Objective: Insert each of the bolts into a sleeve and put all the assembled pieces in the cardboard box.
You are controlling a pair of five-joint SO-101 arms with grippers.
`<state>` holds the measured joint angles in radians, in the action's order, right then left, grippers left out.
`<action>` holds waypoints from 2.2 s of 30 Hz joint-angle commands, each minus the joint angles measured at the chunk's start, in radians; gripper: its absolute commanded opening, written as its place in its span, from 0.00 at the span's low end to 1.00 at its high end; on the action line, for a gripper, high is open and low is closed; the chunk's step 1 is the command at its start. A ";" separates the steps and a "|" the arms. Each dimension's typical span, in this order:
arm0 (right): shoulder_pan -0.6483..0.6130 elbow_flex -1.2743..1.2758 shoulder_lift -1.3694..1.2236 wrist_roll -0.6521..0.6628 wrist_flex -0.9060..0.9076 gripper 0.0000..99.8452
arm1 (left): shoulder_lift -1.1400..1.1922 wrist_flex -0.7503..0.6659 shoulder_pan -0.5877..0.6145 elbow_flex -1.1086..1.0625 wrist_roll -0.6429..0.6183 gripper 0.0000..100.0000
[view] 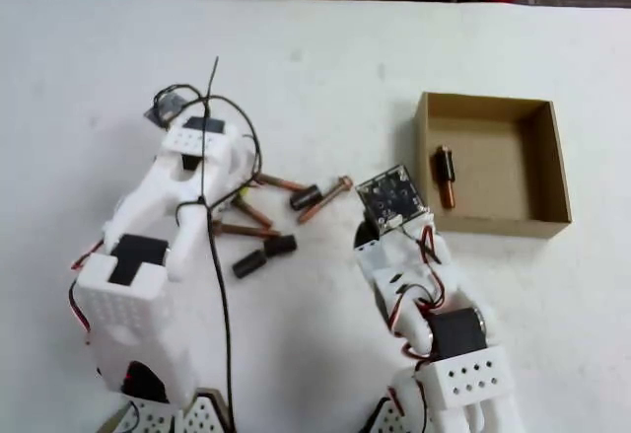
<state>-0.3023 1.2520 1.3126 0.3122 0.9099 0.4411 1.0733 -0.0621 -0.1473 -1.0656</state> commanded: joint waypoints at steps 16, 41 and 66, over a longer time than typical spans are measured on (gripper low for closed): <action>0.008 -0.008 0.018 -0.002 -0.018 0.02 | 0.021 -0.057 0.033 0.023 0.061 0.04; 0.008 0.002 0.018 0.000 -0.022 0.02 | 0.022 -0.173 0.143 0.094 0.221 0.05; 0.008 0.002 0.018 0.000 -0.021 0.02 | 0.022 -0.173 0.248 0.118 0.818 0.05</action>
<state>-0.3023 1.2658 1.3126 0.3122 0.9099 0.4764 0.9152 0.1711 -0.0675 -0.4074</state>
